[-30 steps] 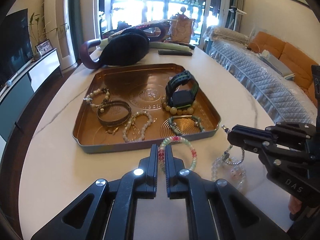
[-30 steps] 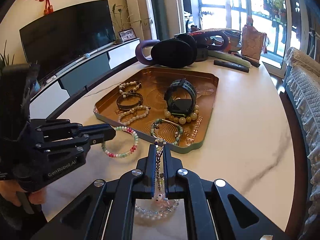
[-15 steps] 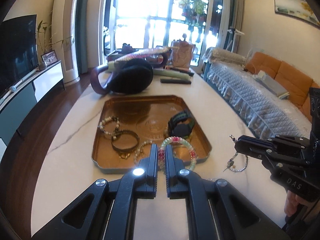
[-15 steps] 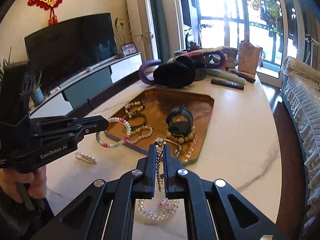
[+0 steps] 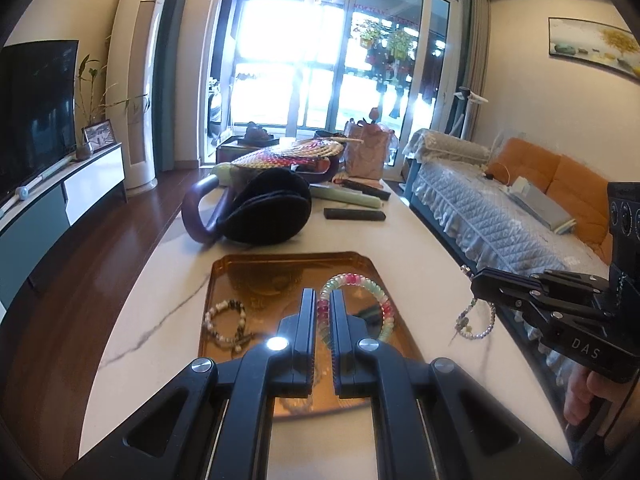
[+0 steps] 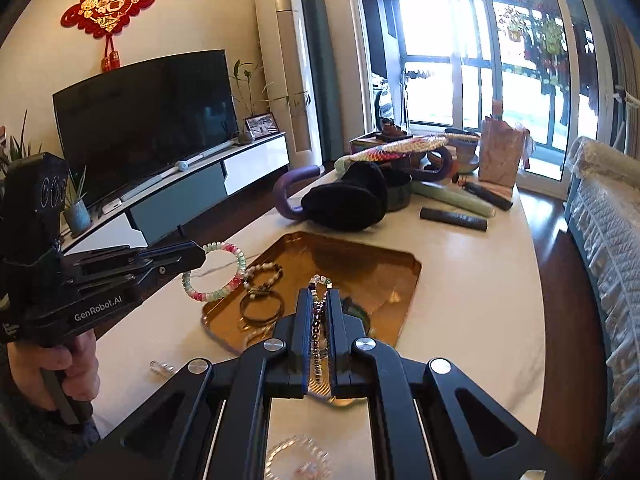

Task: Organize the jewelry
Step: 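Lift and carry the strand with the right tool while the left tool carries the pink-green bracelet to the tray, then open the right tool over the tray while the left tool releases the pink-green bracelet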

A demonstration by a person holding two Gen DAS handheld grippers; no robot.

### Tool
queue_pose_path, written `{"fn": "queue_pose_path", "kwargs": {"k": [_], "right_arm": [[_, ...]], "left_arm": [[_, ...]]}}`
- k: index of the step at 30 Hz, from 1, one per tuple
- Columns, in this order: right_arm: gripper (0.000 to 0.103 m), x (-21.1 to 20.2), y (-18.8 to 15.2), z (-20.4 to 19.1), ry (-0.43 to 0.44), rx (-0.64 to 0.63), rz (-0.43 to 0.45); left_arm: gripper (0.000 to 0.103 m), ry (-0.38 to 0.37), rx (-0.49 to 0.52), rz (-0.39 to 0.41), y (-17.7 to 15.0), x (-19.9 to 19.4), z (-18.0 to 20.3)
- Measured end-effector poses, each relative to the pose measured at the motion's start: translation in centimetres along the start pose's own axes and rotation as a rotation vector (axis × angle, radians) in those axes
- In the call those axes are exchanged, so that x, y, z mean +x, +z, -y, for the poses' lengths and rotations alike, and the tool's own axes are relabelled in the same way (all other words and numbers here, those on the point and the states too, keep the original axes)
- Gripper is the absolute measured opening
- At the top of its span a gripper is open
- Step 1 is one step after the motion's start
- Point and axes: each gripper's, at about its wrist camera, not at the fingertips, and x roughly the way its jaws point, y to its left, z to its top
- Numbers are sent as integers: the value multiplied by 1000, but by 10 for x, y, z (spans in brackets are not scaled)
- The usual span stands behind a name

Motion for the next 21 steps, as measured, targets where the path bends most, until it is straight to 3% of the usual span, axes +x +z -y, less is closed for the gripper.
{"fn": "queue_pose_path", "kwargs": {"k": [4, 10, 21], "right_arm": [[6, 27, 10, 16, -15, 4, -13], [6, 75, 9, 39, -36, 19, -73], [6, 128, 7, 56, -88, -40, -117]], "left_arm": [[6, 13, 7, -15, 7, 29, -2], [6, 18, -46, -109, 1, 89, -16], [6, 56, -35, -154, -5, 134, -32]]}}
